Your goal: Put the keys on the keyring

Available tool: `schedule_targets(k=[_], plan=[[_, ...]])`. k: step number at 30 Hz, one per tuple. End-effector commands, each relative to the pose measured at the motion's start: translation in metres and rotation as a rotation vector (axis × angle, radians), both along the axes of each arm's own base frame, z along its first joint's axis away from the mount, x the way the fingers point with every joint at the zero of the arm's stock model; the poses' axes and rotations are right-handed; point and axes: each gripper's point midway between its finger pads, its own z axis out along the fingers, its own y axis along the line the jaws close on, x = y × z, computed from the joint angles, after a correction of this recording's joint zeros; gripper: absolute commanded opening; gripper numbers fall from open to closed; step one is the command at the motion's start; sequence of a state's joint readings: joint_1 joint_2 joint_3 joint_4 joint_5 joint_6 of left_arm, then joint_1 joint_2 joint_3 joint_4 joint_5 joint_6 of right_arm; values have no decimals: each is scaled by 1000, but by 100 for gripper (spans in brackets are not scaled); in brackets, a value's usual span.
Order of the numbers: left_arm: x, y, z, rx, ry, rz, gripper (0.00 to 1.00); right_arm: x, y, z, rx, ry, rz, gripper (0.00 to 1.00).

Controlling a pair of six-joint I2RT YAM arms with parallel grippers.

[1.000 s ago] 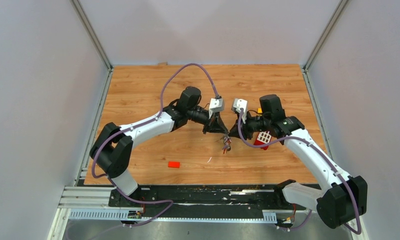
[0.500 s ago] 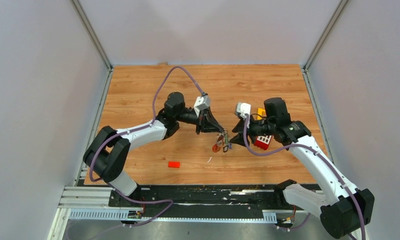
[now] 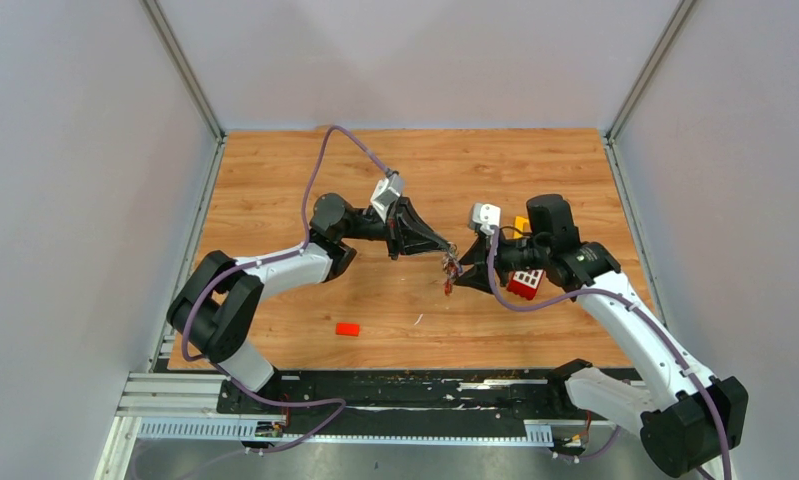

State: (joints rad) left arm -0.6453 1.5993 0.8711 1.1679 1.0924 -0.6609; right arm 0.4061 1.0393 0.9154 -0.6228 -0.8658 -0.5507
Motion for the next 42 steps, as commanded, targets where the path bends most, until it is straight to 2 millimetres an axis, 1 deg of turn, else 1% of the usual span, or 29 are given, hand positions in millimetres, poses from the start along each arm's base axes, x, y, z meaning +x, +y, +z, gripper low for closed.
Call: schedule_targets(k=[1,5,12,18,23,28,33,36,40,42], plan=[[1,4,16,-45,-23,46,0,11,12,28,65,-73,12,48],[0,4,14,-42,-15,48,0,13,16,27,77,-71,18,48],[-2,5,12,-41,-12,38,0,22,18,26,69,-96,-5,39],[-5,5,14,-55,-7,20,0,26,18,21,54,-113,-16,37],[-8,5,15,-68,-6,-3,0,23,19,21,50,-114,-4,37],[-9,5,20,-90,2,-19,0,21,14,18,23,-137,-4,37],[-8,4,18,-88,9,-24,0,23,16,24,40,-139,-7,34],[-7,4,16,-86,11,-18,0,18,20,28,60,-132,20,31],[-6,3,14,-82,12,-16,0,8,23,30,80,-111,66,30],[-6,3,14,-80,12,-16,0,6,24,30,83,-108,71,31]])
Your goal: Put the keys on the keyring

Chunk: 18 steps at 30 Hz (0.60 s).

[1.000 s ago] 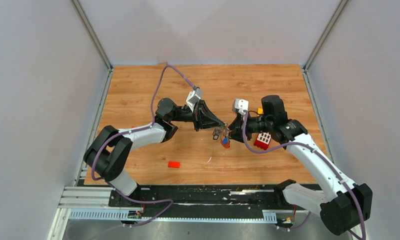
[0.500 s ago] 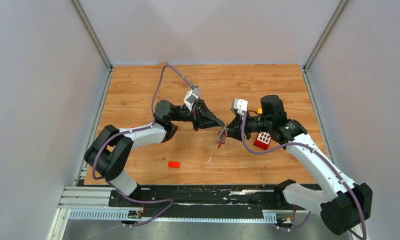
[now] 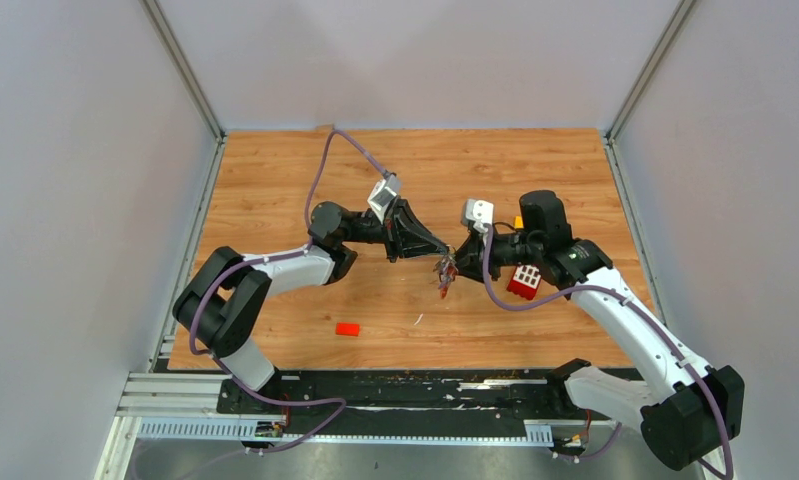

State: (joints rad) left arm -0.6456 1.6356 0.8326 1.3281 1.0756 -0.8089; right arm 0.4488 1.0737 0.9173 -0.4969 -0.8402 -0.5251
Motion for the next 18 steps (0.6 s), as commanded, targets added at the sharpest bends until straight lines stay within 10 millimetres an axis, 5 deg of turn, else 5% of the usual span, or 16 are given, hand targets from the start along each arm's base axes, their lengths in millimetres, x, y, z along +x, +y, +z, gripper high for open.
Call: schedule_targets(k=[1,12,18], plan=[[0,0,16,-53,-65,6,0,-7,7,22,54,-40,60,31],[-2,1,10,-44,-60,0,0,-1,12,25,74,-24,44,45],[-3,2,8,-43,-60,-5,0,5,13,23,75,-20,30,33]])
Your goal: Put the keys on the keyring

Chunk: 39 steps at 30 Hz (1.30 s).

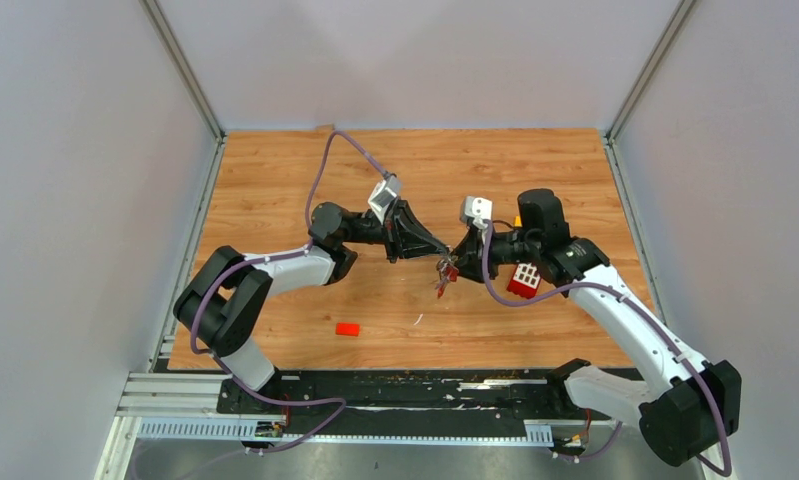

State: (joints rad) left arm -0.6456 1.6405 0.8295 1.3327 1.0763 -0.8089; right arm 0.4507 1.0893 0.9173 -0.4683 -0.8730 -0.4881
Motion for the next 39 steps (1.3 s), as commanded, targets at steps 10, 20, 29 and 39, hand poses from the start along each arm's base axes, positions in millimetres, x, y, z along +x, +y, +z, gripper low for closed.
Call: schedule_targets(k=[10,20,29,39], plan=[[-5,3,9,-44,-72,-15,0,11,-2,16,-9,-80,-32,8],[-1,2,1,-23,-89,-20,0,12,-29,8,-171,-142,-84,0],[11,-3,-33,74,-103,2,0,21,-58,9,-341,-237,-136,0],[18,-11,-81,171,-93,-10,0,50,-95,-17,-578,-313,-265,0]])
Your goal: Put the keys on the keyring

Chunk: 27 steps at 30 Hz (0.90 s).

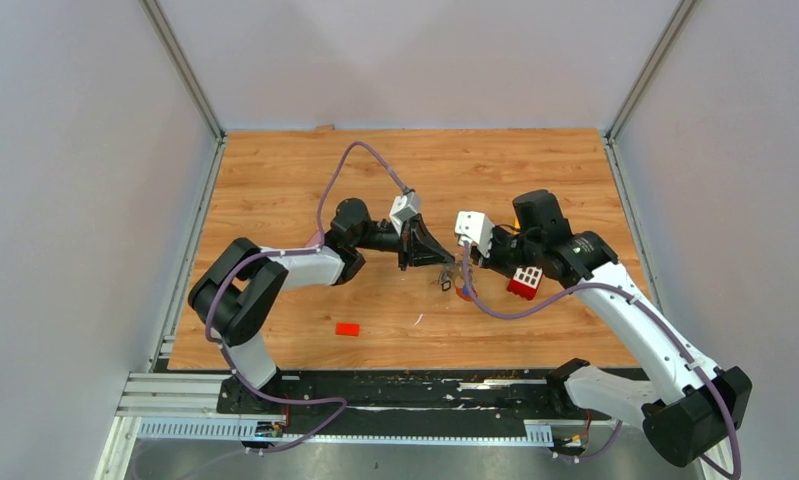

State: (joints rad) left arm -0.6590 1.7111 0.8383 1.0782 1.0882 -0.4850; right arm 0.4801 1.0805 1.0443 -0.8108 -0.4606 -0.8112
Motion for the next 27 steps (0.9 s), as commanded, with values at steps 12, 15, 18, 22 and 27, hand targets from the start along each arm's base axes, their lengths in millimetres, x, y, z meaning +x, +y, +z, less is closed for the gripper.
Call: schedule_targets(k=[12,15,18,22,27], plan=[[-5,-1,-18,33,-46,-76,0,35,-36,2,-320,-260,-122,0],[-4,-1,-17,34,-44,-69,1,39,-41,5,-374,-287,-135,0],[2,1,-20,45,-37,-40,15,41,-44,4,-434,-307,-123,0],[18,7,-27,100,-68,47,33,43,-47,2,-550,-363,-91,0],[37,26,-45,282,-158,168,46,49,-47,1,-684,-411,-57,0]])
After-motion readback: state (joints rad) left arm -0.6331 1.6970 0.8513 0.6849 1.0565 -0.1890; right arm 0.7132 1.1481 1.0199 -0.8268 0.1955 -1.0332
